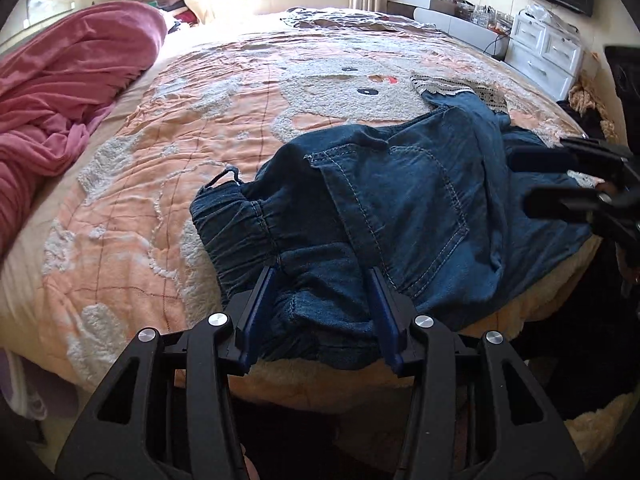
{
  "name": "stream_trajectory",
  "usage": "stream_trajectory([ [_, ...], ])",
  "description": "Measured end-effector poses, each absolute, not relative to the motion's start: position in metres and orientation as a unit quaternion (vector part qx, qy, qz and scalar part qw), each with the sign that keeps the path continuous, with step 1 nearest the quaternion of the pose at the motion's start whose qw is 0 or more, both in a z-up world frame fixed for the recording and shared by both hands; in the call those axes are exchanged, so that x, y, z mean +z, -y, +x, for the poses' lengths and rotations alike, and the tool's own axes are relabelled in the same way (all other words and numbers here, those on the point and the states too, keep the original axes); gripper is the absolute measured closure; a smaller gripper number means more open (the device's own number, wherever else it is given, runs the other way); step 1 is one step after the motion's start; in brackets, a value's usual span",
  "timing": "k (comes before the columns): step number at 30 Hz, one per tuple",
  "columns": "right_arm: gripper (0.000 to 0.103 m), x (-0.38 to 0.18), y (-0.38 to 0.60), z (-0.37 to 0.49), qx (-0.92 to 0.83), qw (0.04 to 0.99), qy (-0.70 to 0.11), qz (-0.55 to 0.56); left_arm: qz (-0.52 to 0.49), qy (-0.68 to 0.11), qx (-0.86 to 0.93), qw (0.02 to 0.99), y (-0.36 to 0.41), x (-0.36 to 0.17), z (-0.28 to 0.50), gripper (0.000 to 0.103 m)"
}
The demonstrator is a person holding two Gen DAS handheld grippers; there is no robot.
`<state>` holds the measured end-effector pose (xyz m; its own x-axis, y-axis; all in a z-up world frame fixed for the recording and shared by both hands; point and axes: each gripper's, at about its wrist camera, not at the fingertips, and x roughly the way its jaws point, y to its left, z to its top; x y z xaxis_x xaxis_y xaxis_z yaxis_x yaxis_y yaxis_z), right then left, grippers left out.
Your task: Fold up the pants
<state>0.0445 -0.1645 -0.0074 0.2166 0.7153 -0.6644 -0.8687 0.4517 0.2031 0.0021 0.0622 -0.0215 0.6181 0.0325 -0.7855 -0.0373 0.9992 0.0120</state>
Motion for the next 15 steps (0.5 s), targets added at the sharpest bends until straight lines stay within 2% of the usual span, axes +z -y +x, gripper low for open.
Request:
stream_trajectory([
  [6,0.047,-0.055,0.141,0.058,0.445,0.765,-0.434,-0.171,-0.005,-0.435,0.019,0.900,-0.064,-0.026,0.007,0.061],
  [8,0.047,-0.062,0.141,0.058,0.446,0.770,-0.424,-0.168,-0.008,-0.432,0.020,0.902,-0.065,-0.029,0.010,0.059],
  [13,0.045,-0.040,0.162,0.061,0.472,0.766,-0.421,-0.114,-0.017,-0.418,0.021,0.908,-0.065,-0.021,0.007,0.056],
  [15,0.045,-0.021,0.176,0.066,0.475,0.780,-0.399,-0.084,-0.032,-0.406,0.024,0.913,-0.068,-0.008,0.001,0.051],
])
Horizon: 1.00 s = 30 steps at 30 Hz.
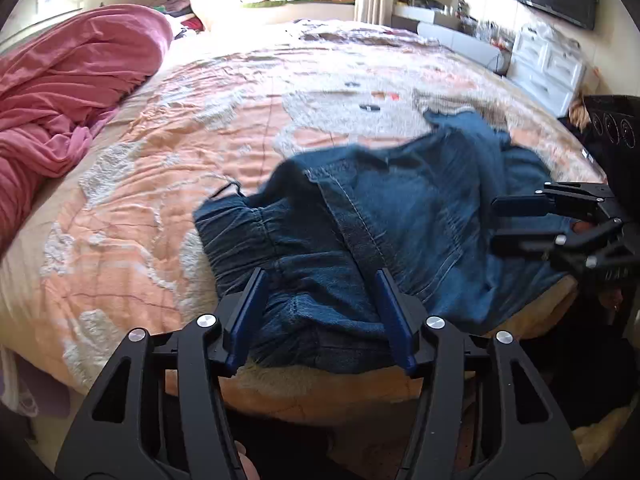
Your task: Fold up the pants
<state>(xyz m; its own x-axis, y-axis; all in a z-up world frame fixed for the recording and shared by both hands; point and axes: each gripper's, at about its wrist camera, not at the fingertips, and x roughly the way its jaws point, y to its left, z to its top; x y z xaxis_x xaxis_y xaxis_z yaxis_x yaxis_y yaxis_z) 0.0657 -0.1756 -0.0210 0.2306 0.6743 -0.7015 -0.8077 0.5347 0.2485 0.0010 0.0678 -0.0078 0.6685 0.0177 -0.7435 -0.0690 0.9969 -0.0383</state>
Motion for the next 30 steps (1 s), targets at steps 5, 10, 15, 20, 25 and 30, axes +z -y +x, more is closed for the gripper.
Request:
stream_trajectory([
  [5,0.036,0.012,0.215,0.086,0.432,0.831,-0.347,-0.038,-0.020,-0.366,0.024,0.930,-0.060,0.029,-0.007,0.035],
  [10,0.027,0.020,0.250,0.114,0.363,0.864,-0.348,-0.001,-0.028,-0.364,-0.038,0.930,-0.030,0.042,0.014,0.028],
  [15,0.020,0.020,0.289,0.139,0.305,0.886,-0.347,0.039,-0.032,-0.386,-0.116,0.915,0.015,0.028,0.047,0.028],
  [20,0.020,0.012,0.306,0.157,0.277,0.887,-0.362,0.074,-0.053,-0.432,-0.170,0.884,0.044,-0.002,0.088,0.049],
  [25,0.019,0.007,0.299,0.159,0.270,0.887,-0.370,0.056,-0.079,-0.465,-0.176,0.864,0.042,-0.026,0.111,0.060],
  [30,0.019,0.013,0.270,0.170,0.292,0.878,-0.378,0.033,-0.106,-0.458,-0.184,0.863,0.038,-0.037,0.119,0.076],
])
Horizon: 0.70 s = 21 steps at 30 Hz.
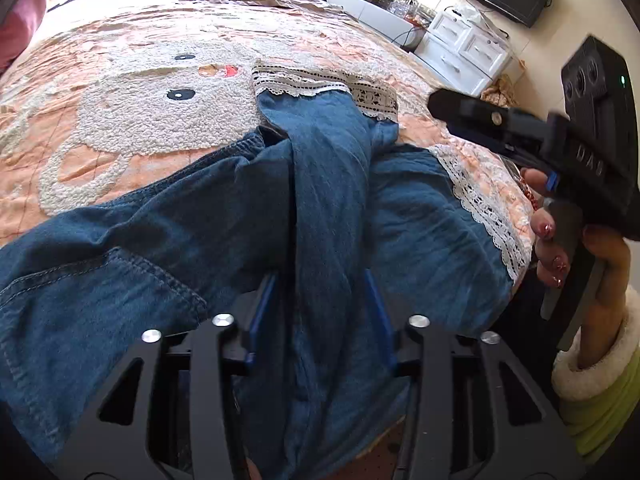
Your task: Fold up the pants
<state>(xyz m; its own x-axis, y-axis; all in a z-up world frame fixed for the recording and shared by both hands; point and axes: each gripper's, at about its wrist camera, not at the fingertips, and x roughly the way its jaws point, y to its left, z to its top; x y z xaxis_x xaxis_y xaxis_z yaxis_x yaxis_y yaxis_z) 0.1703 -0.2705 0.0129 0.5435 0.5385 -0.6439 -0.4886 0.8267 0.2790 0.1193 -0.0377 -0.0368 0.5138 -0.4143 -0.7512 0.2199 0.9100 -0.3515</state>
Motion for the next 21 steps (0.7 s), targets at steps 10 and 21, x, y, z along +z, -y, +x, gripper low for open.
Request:
stream_trajectory([
  [10,0.024,-0.018,0.169,0.251,0.256,0.855,-0.437,-0.111,-0.122,-0.432,-0.240,0.860,0.048,-0.041,0.121,0.094],
  [21,0.067,-0.057,0.128,0.319,0.172,0.845,-0.484,-0.147,-0.117,-0.425,-0.245,0.864,0.050,-0.040,0.120,0.094],
])
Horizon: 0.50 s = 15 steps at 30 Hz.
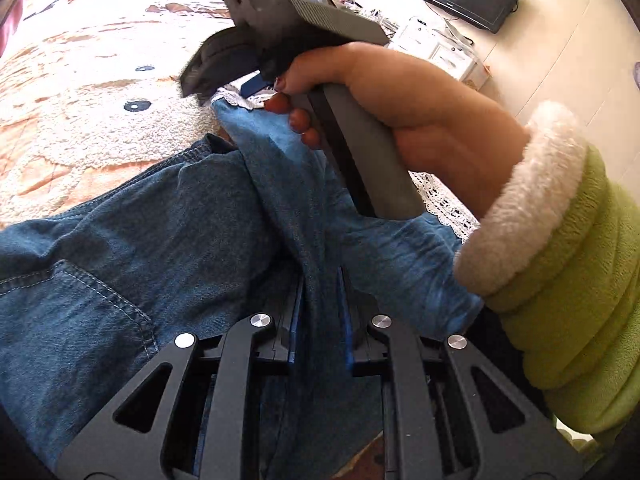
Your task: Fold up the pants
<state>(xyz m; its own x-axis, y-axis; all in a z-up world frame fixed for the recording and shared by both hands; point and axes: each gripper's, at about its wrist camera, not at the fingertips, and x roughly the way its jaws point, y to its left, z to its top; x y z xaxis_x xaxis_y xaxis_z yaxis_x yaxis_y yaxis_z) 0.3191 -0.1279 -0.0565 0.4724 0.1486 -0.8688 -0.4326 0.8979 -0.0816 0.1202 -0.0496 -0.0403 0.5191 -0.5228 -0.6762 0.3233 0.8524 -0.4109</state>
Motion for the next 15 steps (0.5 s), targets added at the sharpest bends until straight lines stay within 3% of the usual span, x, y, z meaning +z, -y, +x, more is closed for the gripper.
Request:
stream_trajectory([
  [1,0.072,-0.057,0.132,0.321,0.178,0.845,-0.485,-0.140,-0.115,-0.424,-0.243,0.865,0.049,-0.040,0.119,0.094],
  [2,0.088,-0.056,0.137,0.322,0.181,0.846,-0.483,-0.136,-0.111,-0.425,-0.238,0.866,0.049,-0.040,0.119,0.094],
  [3,0.093,-0.052,0.144,0.321,0.189,0.847,-0.481,-0.125,-0.108,-0.427,-0.234,0.867,0.050,-0.041,0.120,0.094],
  [15,0.093,0.031,0.313,0.252,0.195,0.886,-0.406,0.107,-0.095,-0.424,-0.220,0.873,0.041,-0.041,0.112,0.096],
])
